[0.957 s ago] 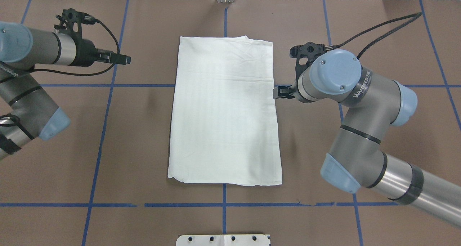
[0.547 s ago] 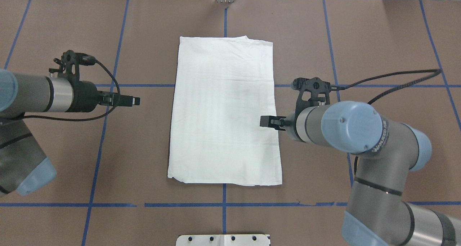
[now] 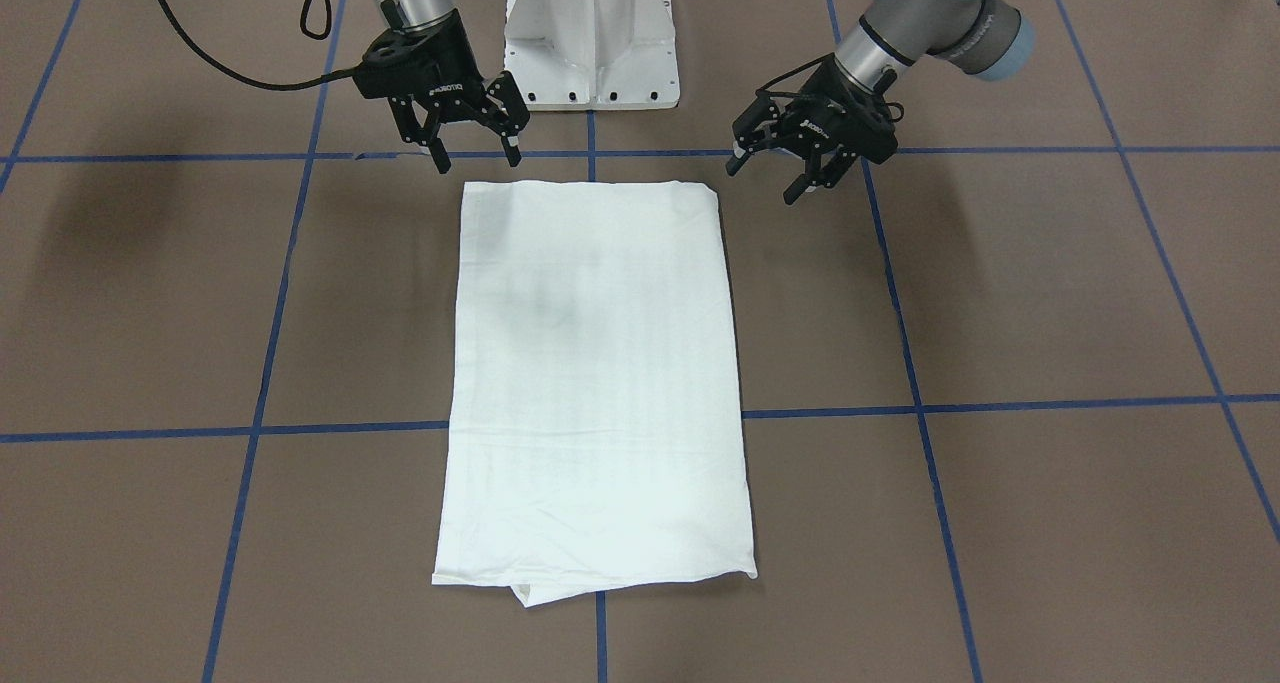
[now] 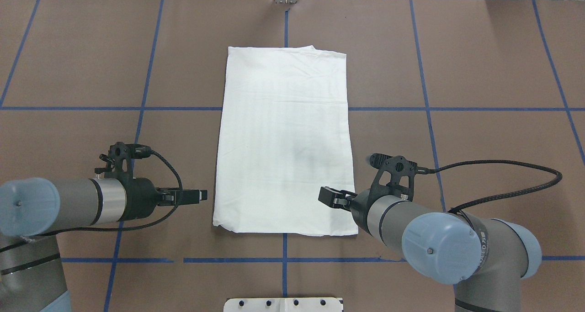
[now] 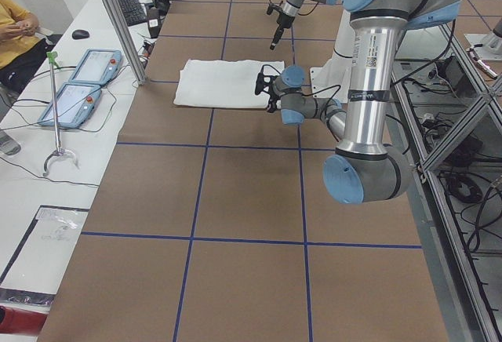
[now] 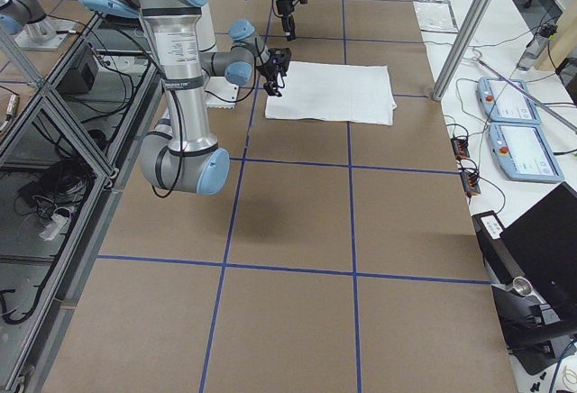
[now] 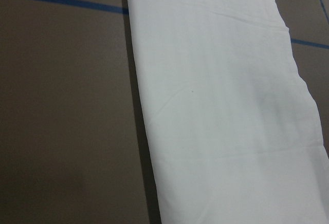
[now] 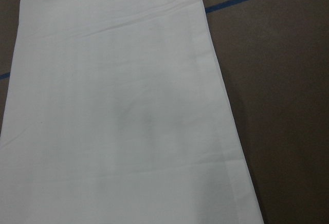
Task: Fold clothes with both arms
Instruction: 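Position both grippers at the near corners of the folded shirt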
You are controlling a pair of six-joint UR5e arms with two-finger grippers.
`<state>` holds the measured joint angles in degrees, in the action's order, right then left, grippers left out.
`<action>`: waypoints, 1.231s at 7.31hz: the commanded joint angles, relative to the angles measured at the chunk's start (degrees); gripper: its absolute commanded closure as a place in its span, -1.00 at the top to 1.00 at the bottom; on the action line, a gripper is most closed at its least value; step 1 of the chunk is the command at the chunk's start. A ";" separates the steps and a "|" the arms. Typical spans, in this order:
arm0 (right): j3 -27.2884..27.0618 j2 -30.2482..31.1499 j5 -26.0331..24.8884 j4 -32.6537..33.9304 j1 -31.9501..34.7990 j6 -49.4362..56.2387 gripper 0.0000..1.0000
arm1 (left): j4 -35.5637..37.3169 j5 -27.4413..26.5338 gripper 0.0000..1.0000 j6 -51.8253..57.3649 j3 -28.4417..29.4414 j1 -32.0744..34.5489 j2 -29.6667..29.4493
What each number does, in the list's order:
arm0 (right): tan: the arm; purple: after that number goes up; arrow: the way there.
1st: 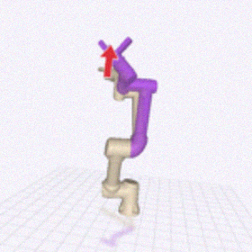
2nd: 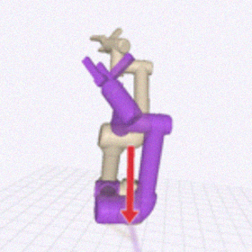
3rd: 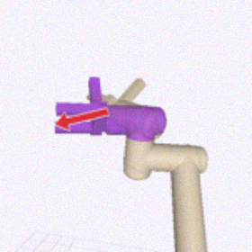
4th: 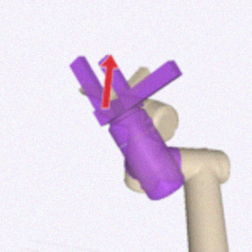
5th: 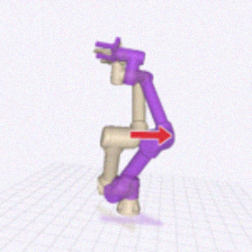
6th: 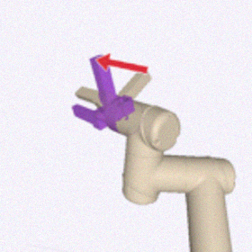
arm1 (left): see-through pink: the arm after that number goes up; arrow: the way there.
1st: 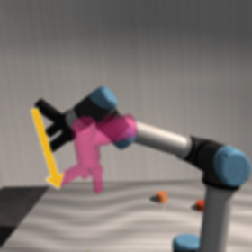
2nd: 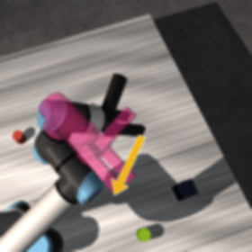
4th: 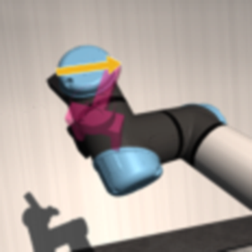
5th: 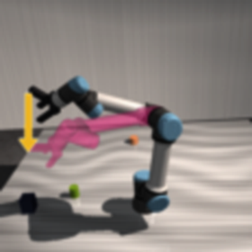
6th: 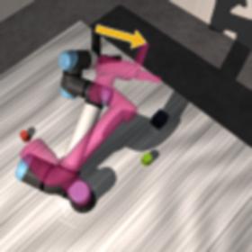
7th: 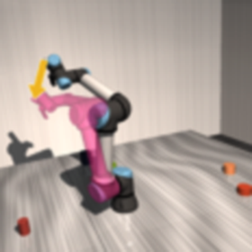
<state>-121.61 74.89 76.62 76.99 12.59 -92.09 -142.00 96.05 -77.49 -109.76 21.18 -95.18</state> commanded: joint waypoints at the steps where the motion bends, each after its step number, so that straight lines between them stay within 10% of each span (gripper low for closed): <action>1: 0.05 0.09 -0.24 0.00 -0.20 -0.20 1.00 | 0.50 -1.74 1.00 -3.45 5.32 -3.34 -5.77; 9: 0.32 0.17 -0.33 -0.08 -0.29 -0.20 1.00 | 1.03 -1.83 0.64 -4.08 7.55 -5.44 -6.68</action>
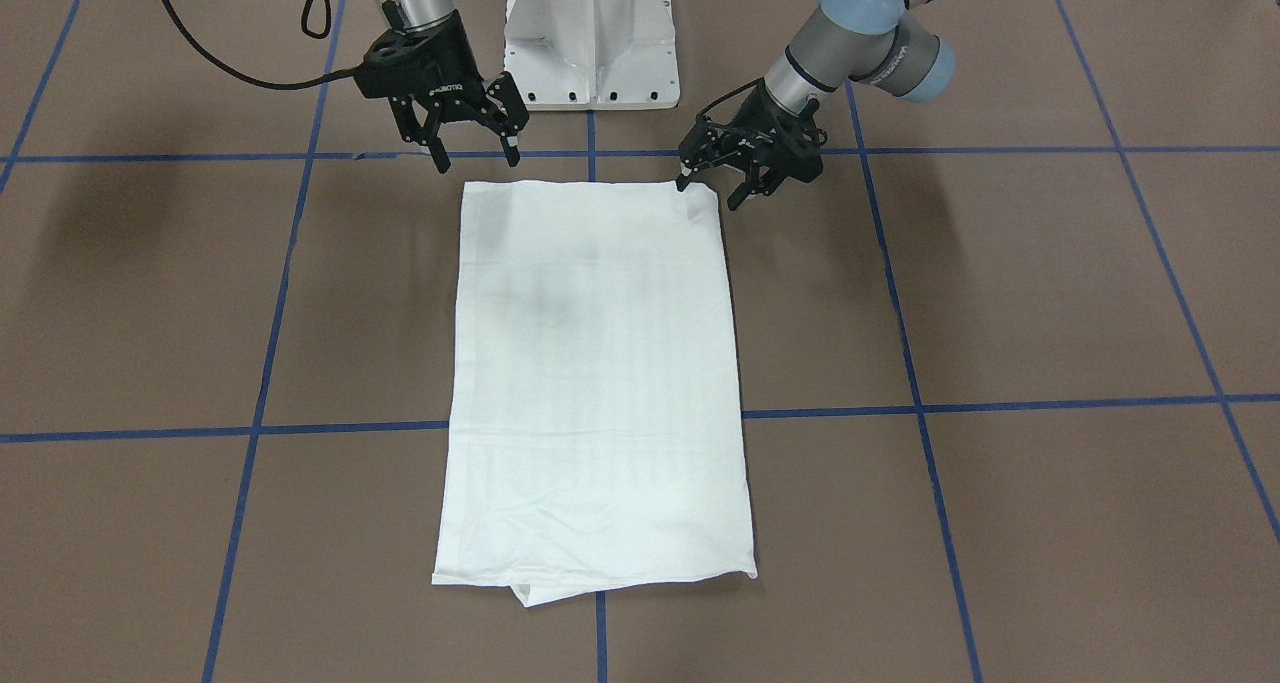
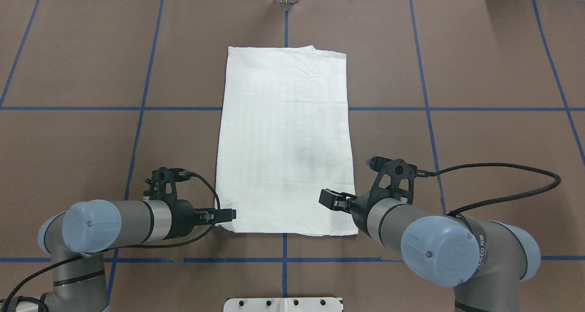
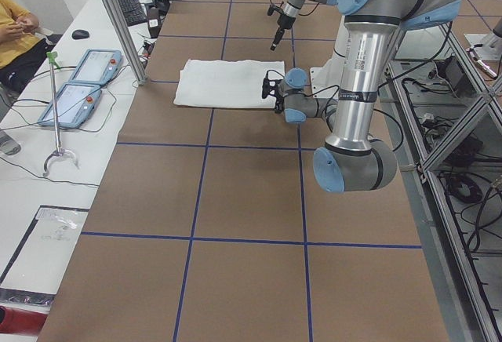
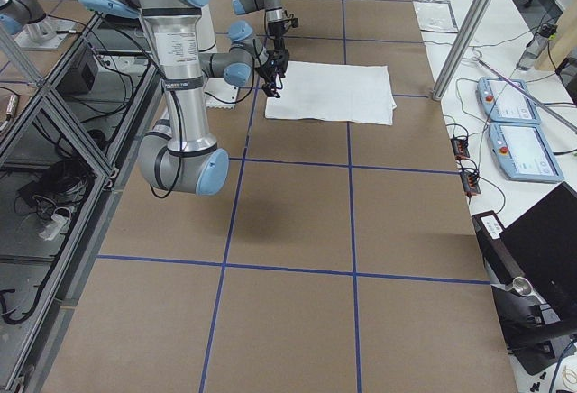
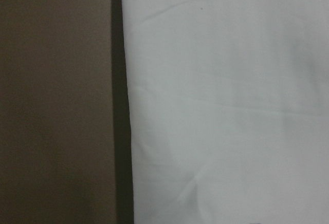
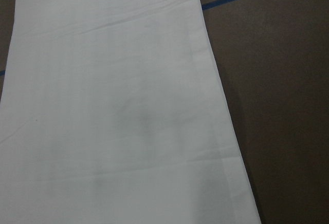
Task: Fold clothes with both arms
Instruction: 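Position both grippers at the near corners of the folded shirt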
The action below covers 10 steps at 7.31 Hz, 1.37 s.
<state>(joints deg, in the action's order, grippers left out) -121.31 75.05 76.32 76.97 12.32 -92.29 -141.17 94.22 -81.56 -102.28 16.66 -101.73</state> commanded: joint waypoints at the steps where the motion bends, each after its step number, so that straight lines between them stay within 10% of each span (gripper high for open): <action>1: 0.02 0.01 -0.03 0.02 -0.02 0.00 1.00 | 0.11 0.00 0.50 0.00 0.42 -1.45 -0.22; 4: 0.11 0.01 -0.03 0.02 -0.02 0.00 1.00 | 0.90 -0.09 0.33 0.09 0.33 -2.07 -0.48; 6: 0.11 0.10 -0.03 0.02 -0.02 0.00 1.00 | 0.90 0.00 -0.47 0.09 0.16 -1.98 -0.57; 10: 0.28 0.10 -0.12 0.02 -0.02 0.00 1.00 | 0.90 0.00 -0.29 0.53 -0.28 -1.36 -0.48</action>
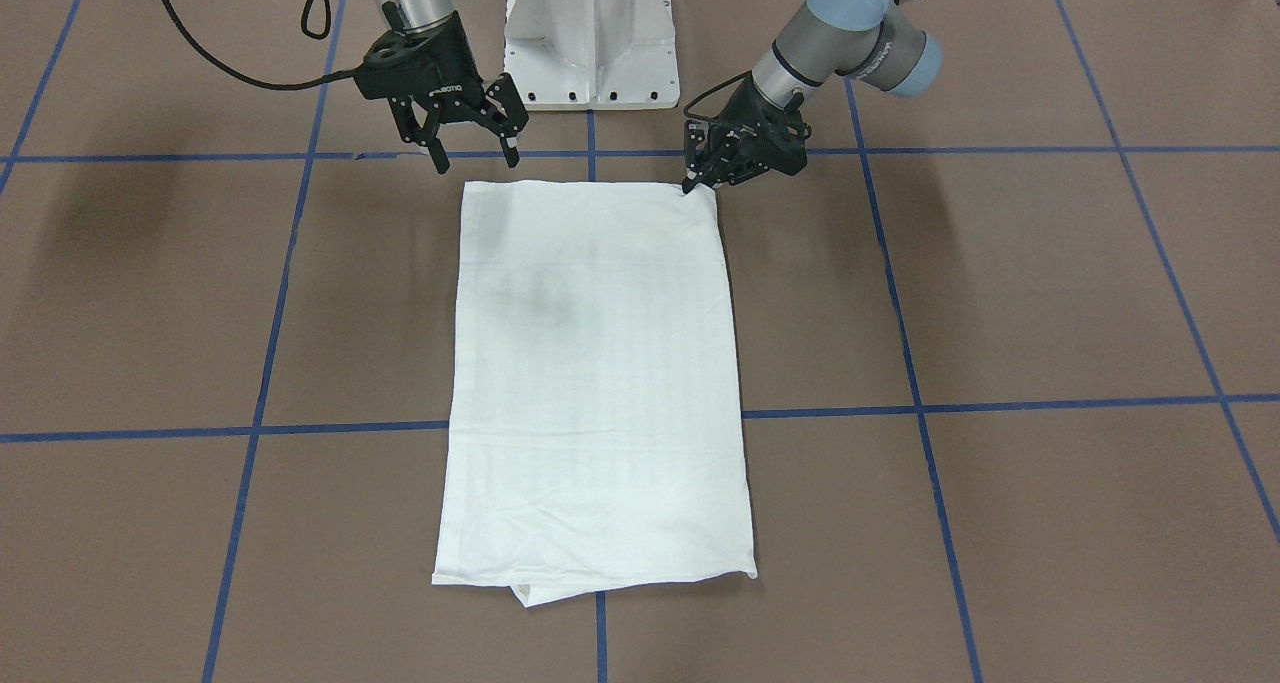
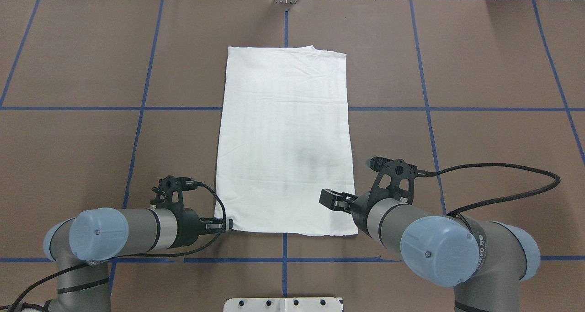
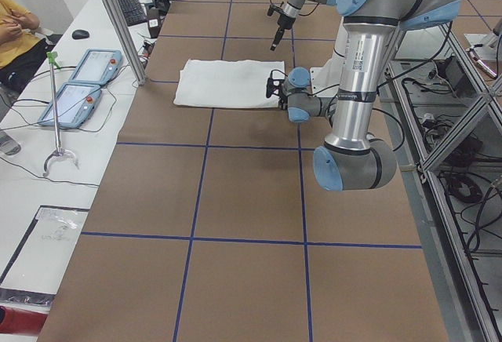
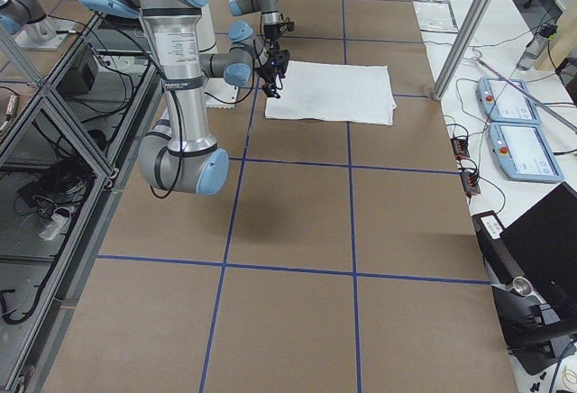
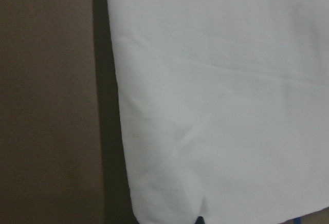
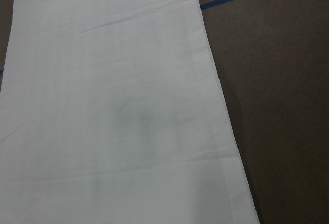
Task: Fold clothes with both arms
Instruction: 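Position both grippers at the near corners of the folded shirt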
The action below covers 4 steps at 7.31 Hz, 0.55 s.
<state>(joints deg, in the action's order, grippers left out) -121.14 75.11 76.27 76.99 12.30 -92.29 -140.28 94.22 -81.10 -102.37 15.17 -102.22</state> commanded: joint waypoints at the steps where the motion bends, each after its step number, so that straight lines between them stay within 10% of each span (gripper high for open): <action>1: 0.29 0.30 0.02 0.00 0.00 0.00 1.00 | 0.00 0.00 -0.25 0.06 -0.11 0.21 0.00; 4: 0.20 0.21 -0.07 0.00 0.00 -0.09 1.00 | 0.00 0.26 0.10 0.50 -0.46 2.05 0.79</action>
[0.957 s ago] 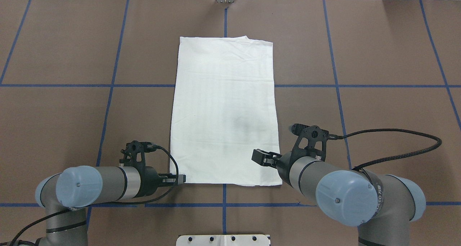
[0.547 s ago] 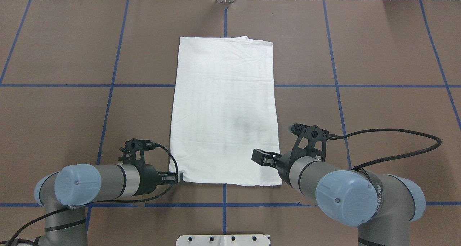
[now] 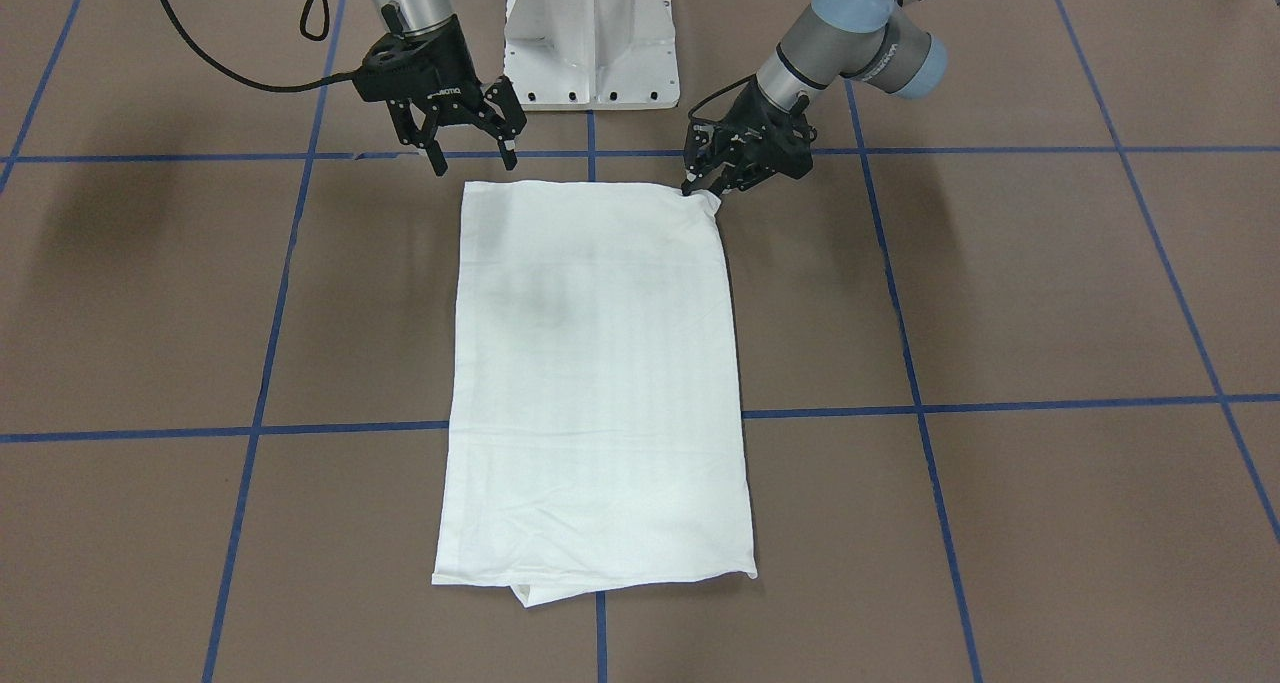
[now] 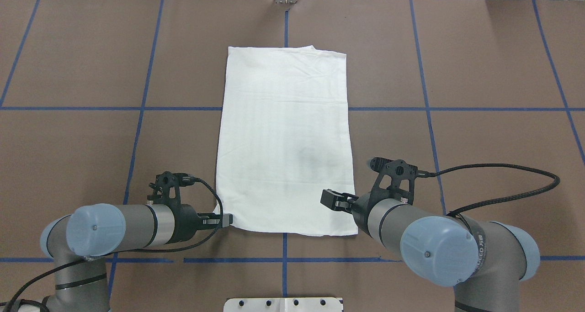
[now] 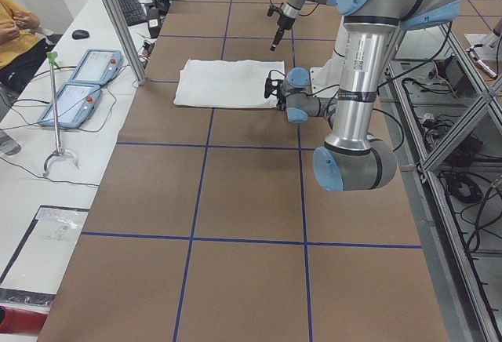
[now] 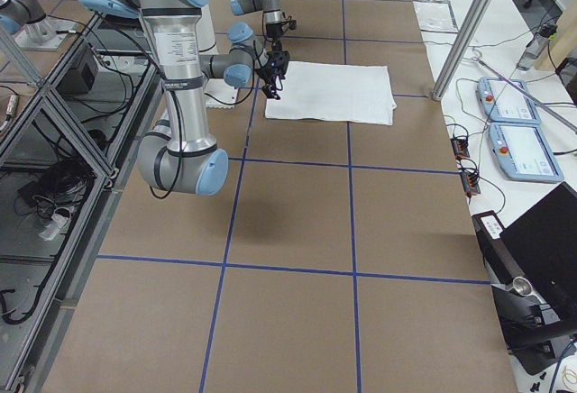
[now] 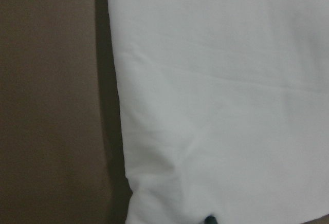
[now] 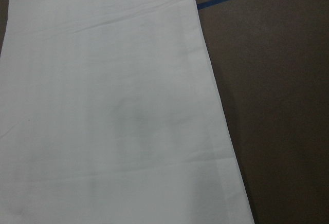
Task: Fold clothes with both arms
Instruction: 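Position both grippers at the near corners of the folded shirt, then slide the right gripper under the shirt's near corner while the left gripper holds its corner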
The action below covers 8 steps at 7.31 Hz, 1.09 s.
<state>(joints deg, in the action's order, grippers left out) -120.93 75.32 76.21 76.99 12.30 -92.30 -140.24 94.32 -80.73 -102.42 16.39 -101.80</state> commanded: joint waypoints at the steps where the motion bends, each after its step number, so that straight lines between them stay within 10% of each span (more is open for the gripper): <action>1: 0.00 0.00 -0.01 0.00 0.00 -0.07 1.00 | -0.04 0.16 0.42 0.30 -0.67 0.84 0.72; 8: 0.26 0.00 0.08 0.00 0.00 0.02 1.00 | 0.05 0.08 0.42 1.89 -0.41 -0.04 0.82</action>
<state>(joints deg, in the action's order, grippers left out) -120.72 75.36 76.22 76.99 12.31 -92.31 -140.20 94.41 -78.87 -103.32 16.50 -100.06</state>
